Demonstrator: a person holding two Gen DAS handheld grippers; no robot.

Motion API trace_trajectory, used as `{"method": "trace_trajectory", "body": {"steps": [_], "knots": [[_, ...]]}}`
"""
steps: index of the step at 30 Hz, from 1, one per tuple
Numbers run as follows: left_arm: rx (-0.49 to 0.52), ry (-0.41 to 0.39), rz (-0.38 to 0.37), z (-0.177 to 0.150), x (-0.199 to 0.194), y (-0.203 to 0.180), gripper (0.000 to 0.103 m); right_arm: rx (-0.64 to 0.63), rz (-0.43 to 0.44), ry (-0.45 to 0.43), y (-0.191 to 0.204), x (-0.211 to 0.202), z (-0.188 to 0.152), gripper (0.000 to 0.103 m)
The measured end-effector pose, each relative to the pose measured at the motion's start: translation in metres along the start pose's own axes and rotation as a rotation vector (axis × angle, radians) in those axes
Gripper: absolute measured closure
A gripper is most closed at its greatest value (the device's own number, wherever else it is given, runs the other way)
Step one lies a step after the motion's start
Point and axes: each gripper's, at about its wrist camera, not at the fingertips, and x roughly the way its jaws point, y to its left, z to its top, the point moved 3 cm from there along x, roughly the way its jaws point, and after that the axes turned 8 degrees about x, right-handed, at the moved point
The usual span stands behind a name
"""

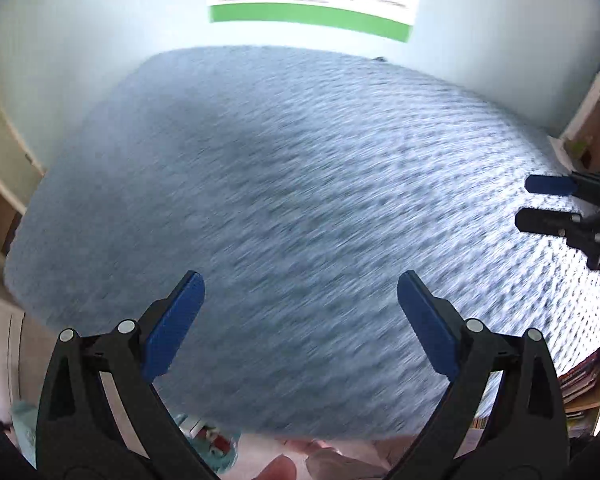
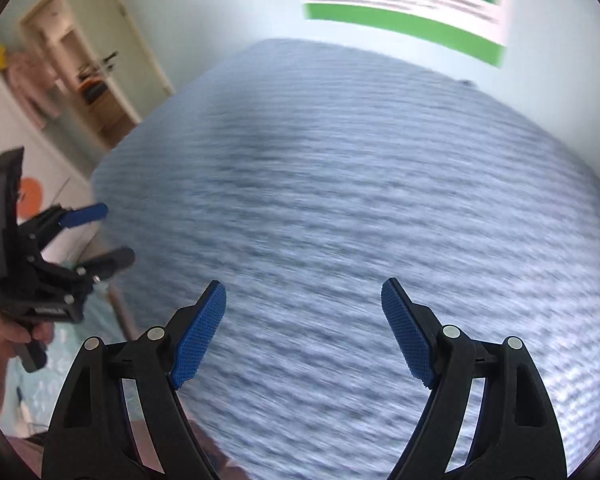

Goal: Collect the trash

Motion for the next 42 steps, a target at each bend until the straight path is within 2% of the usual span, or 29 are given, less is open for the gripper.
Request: {"method": "trace_trajectory", "body": {"steps": [5, 11, 19, 27, 33, 42], "knots": [[0.052, -0.017, -0.043, 0.032, 0.014, -0.055, 0.008, 0.079, -0.105, -0.052, -0.060, -0.027, -0.010, 0.023], [0.111, -0.011, -0.096, 0.058, 0.029, -0.106, 0.008, 0.148, -0.196, -0.085, -0.104, -0.049, -0.024, 0.023], [0.223, -0.011, -0.159, 0.080, 0.041, -0.149, 0.008, 0.287, -0.251, -0.112, -0.128, -0.066, -0.044, 0.023], [0.299, -0.019, -0.176, 0.090, 0.039, -0.157, 0.008, 0.345, -0.282, -0.135, -0.119, -0.072, -0.054, 0.023], [0.308, -0.025, -0.175, 0.093, 0.038, -0.149, 0.008, 0.388, -0.287, -0.151, -0.116, -0.070, -0.052, 0.023], [0.304, -0.028, -0.163, 0.094, 0.038, -0.139, 0.008, 0.381, -0.292, -0.154, -0.110, -0.069, -0.050, 0.023]]}}
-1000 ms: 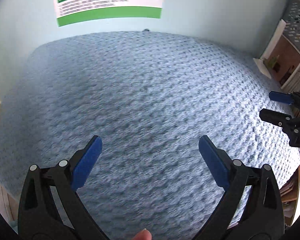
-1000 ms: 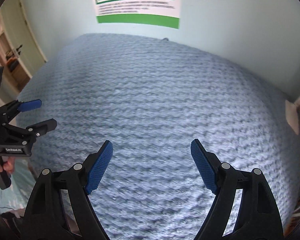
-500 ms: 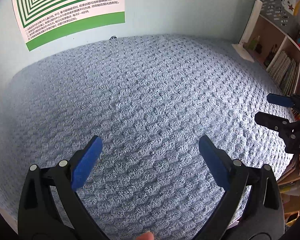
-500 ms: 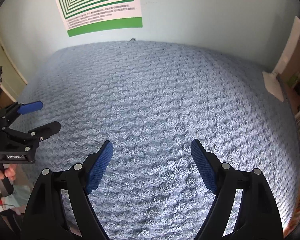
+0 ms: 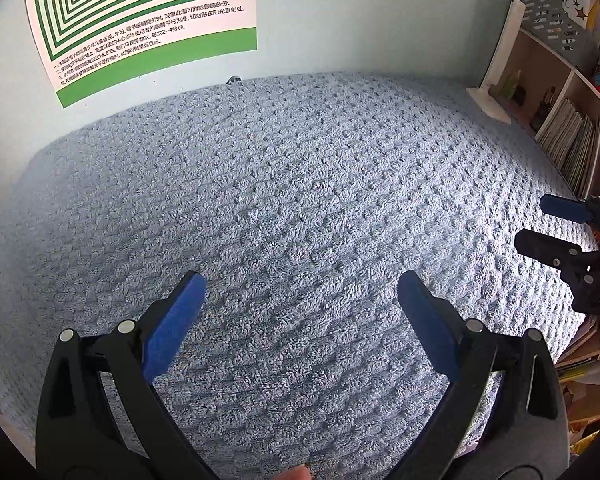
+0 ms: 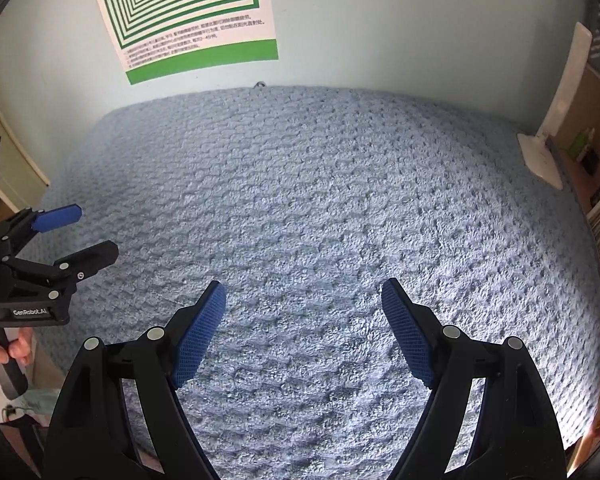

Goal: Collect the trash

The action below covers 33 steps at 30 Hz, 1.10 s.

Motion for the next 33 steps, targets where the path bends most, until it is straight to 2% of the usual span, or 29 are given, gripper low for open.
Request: {"method": "trace_trajectory", "body": {"steps": [14, 33], "knots": [[0.033, 0.014, 0.022, 0.002, 0.006, -0.007, 0.008, 0.014, -0.005, -0.011, -0.006, -0.002, 0.009, 0.023], [0.014, 0.021, 0.029, 0.005, 0.009, -0.001, 0.008, 0.008, -0.004, -0.011, -0.006, 0.004, 0.017, 0.023]]}}
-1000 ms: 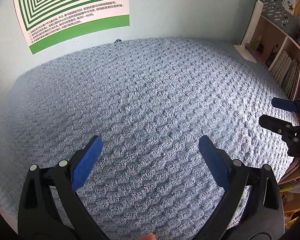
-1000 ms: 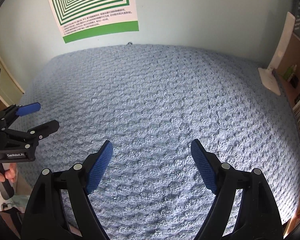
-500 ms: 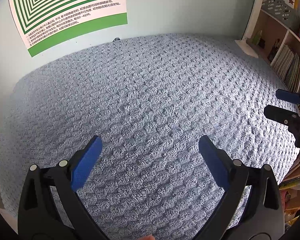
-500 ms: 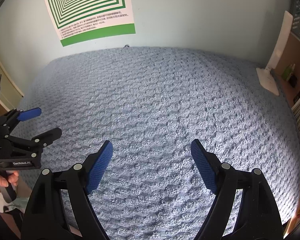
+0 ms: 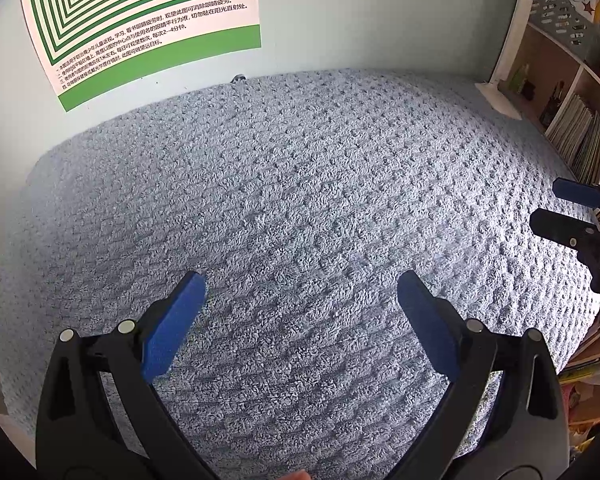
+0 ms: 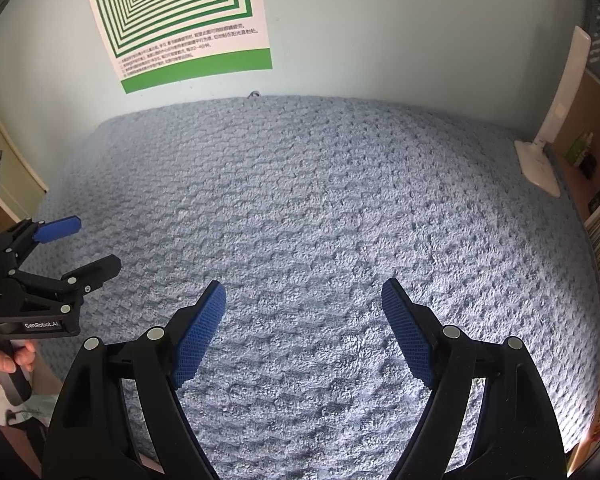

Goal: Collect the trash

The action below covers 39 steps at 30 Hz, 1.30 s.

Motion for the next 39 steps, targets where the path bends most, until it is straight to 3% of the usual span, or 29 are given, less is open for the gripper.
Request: {"method": "trace_trajectory", "body": {"steps": [39], "knots": [[-0.002, 0.030, 0.003, -0.008, 0.015, 0.003, 0.008, 0.034, -0.011, 0.019, -0.006, 0.007, 0.000, 0.023]]}}
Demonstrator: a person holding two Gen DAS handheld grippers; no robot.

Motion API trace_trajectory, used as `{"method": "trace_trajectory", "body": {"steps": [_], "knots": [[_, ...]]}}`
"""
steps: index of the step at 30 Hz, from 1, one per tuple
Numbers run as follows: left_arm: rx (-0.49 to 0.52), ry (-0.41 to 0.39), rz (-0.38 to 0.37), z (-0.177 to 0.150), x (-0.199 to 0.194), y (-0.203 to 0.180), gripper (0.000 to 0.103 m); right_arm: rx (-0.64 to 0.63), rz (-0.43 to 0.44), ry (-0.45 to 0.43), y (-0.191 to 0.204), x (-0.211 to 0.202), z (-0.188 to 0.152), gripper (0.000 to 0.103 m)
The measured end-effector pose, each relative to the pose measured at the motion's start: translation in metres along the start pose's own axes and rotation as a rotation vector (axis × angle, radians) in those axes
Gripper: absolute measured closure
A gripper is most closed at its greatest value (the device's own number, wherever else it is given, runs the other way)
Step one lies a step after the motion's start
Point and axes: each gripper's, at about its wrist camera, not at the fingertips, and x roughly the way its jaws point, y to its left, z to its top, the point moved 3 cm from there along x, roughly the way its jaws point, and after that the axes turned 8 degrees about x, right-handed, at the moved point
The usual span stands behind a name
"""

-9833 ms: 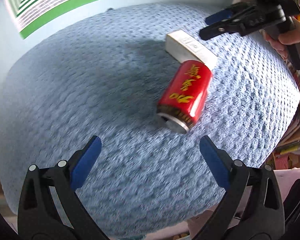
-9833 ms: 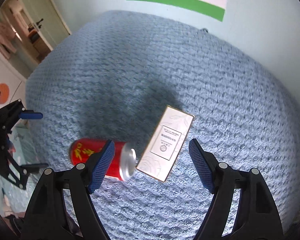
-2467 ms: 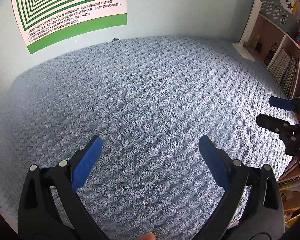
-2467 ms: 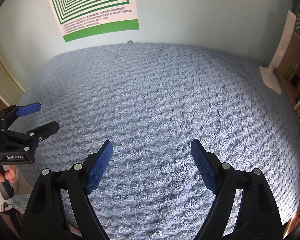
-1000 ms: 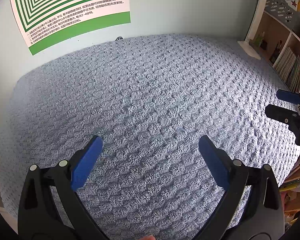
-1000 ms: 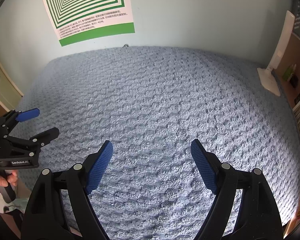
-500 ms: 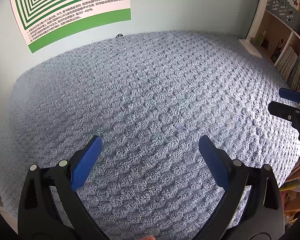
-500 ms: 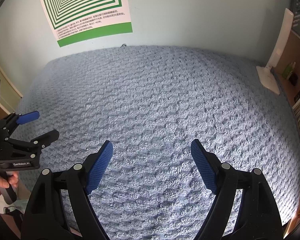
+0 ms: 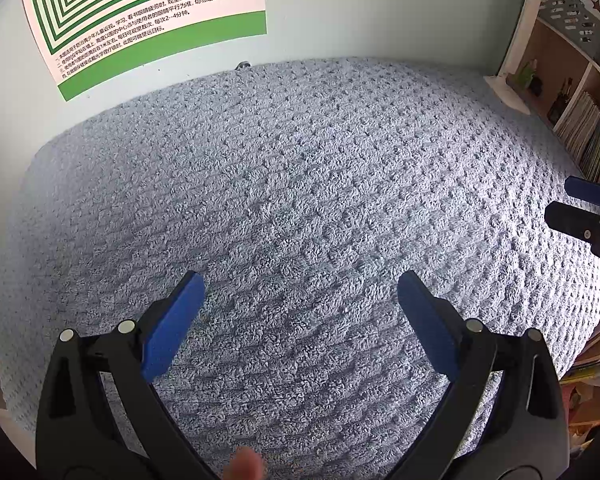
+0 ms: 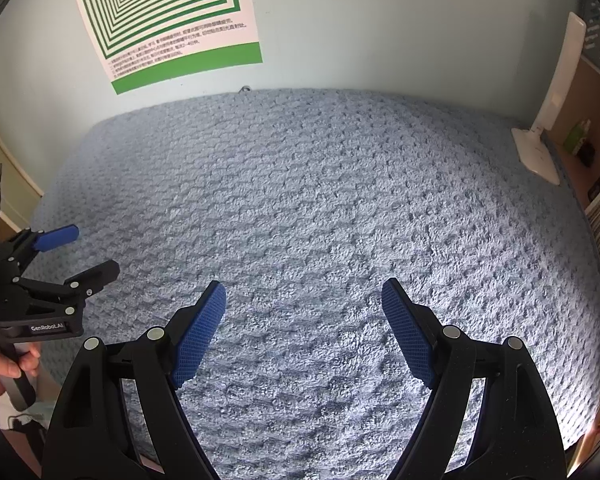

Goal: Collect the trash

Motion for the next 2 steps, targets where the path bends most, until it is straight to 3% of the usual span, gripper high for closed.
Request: {"method": "trace_trajectory", "body": {"steps": [2], "knots": [[0.000, -0.003, -0.002, 0.0002, -0.0001, -0.0002, 0.008, -0.001, -0.004, -0.001, 0.0001, -0.0005, -0.0001, 0.023]]}}
